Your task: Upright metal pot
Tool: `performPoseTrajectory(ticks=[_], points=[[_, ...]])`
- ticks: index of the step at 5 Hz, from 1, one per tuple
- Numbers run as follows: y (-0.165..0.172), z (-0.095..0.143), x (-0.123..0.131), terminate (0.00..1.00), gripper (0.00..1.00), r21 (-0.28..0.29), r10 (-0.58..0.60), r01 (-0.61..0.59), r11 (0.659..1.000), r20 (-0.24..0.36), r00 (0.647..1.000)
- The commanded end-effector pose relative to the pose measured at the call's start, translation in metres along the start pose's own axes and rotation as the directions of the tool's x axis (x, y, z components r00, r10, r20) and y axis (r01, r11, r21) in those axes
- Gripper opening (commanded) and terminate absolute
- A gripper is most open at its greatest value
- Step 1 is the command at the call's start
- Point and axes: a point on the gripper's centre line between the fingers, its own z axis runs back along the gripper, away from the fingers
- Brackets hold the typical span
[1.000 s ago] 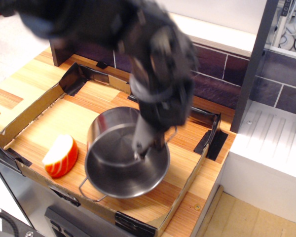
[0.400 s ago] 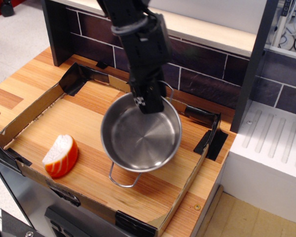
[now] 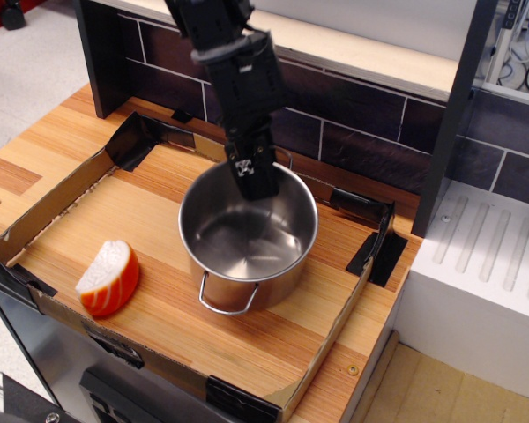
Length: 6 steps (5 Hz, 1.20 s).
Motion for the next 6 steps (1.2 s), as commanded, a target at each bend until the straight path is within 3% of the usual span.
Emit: performPoseTrajectory(ticks=[1, 2, 3, 4, 6], points=[[-0.011, -0.002, -0.028, 0.00, 0.00, 0.046, -0.038, 0.039, 0.998, -0.023, 0.999], [-0.011, 0.001, -0.027, 0.00, 1.00, 0.179, -0.072, 0.078, 0.981, -0.040, 0.997], [-0.013, 0.008, -0.025, 0.00, 1.00, 0.285, -0.089, 0.109, 0.952, -0.082, 0.993], [-0.019, 0.030, -0.019, 0.00, 1.00, 0.390, -0.077, 0.117, 0.913, -0.117, 0.990], [-0.037, 0.096, 0.006, 0.00, 1.00, 0.454, -0.032, 0.063, 0.889, -0.074, 0.997]])
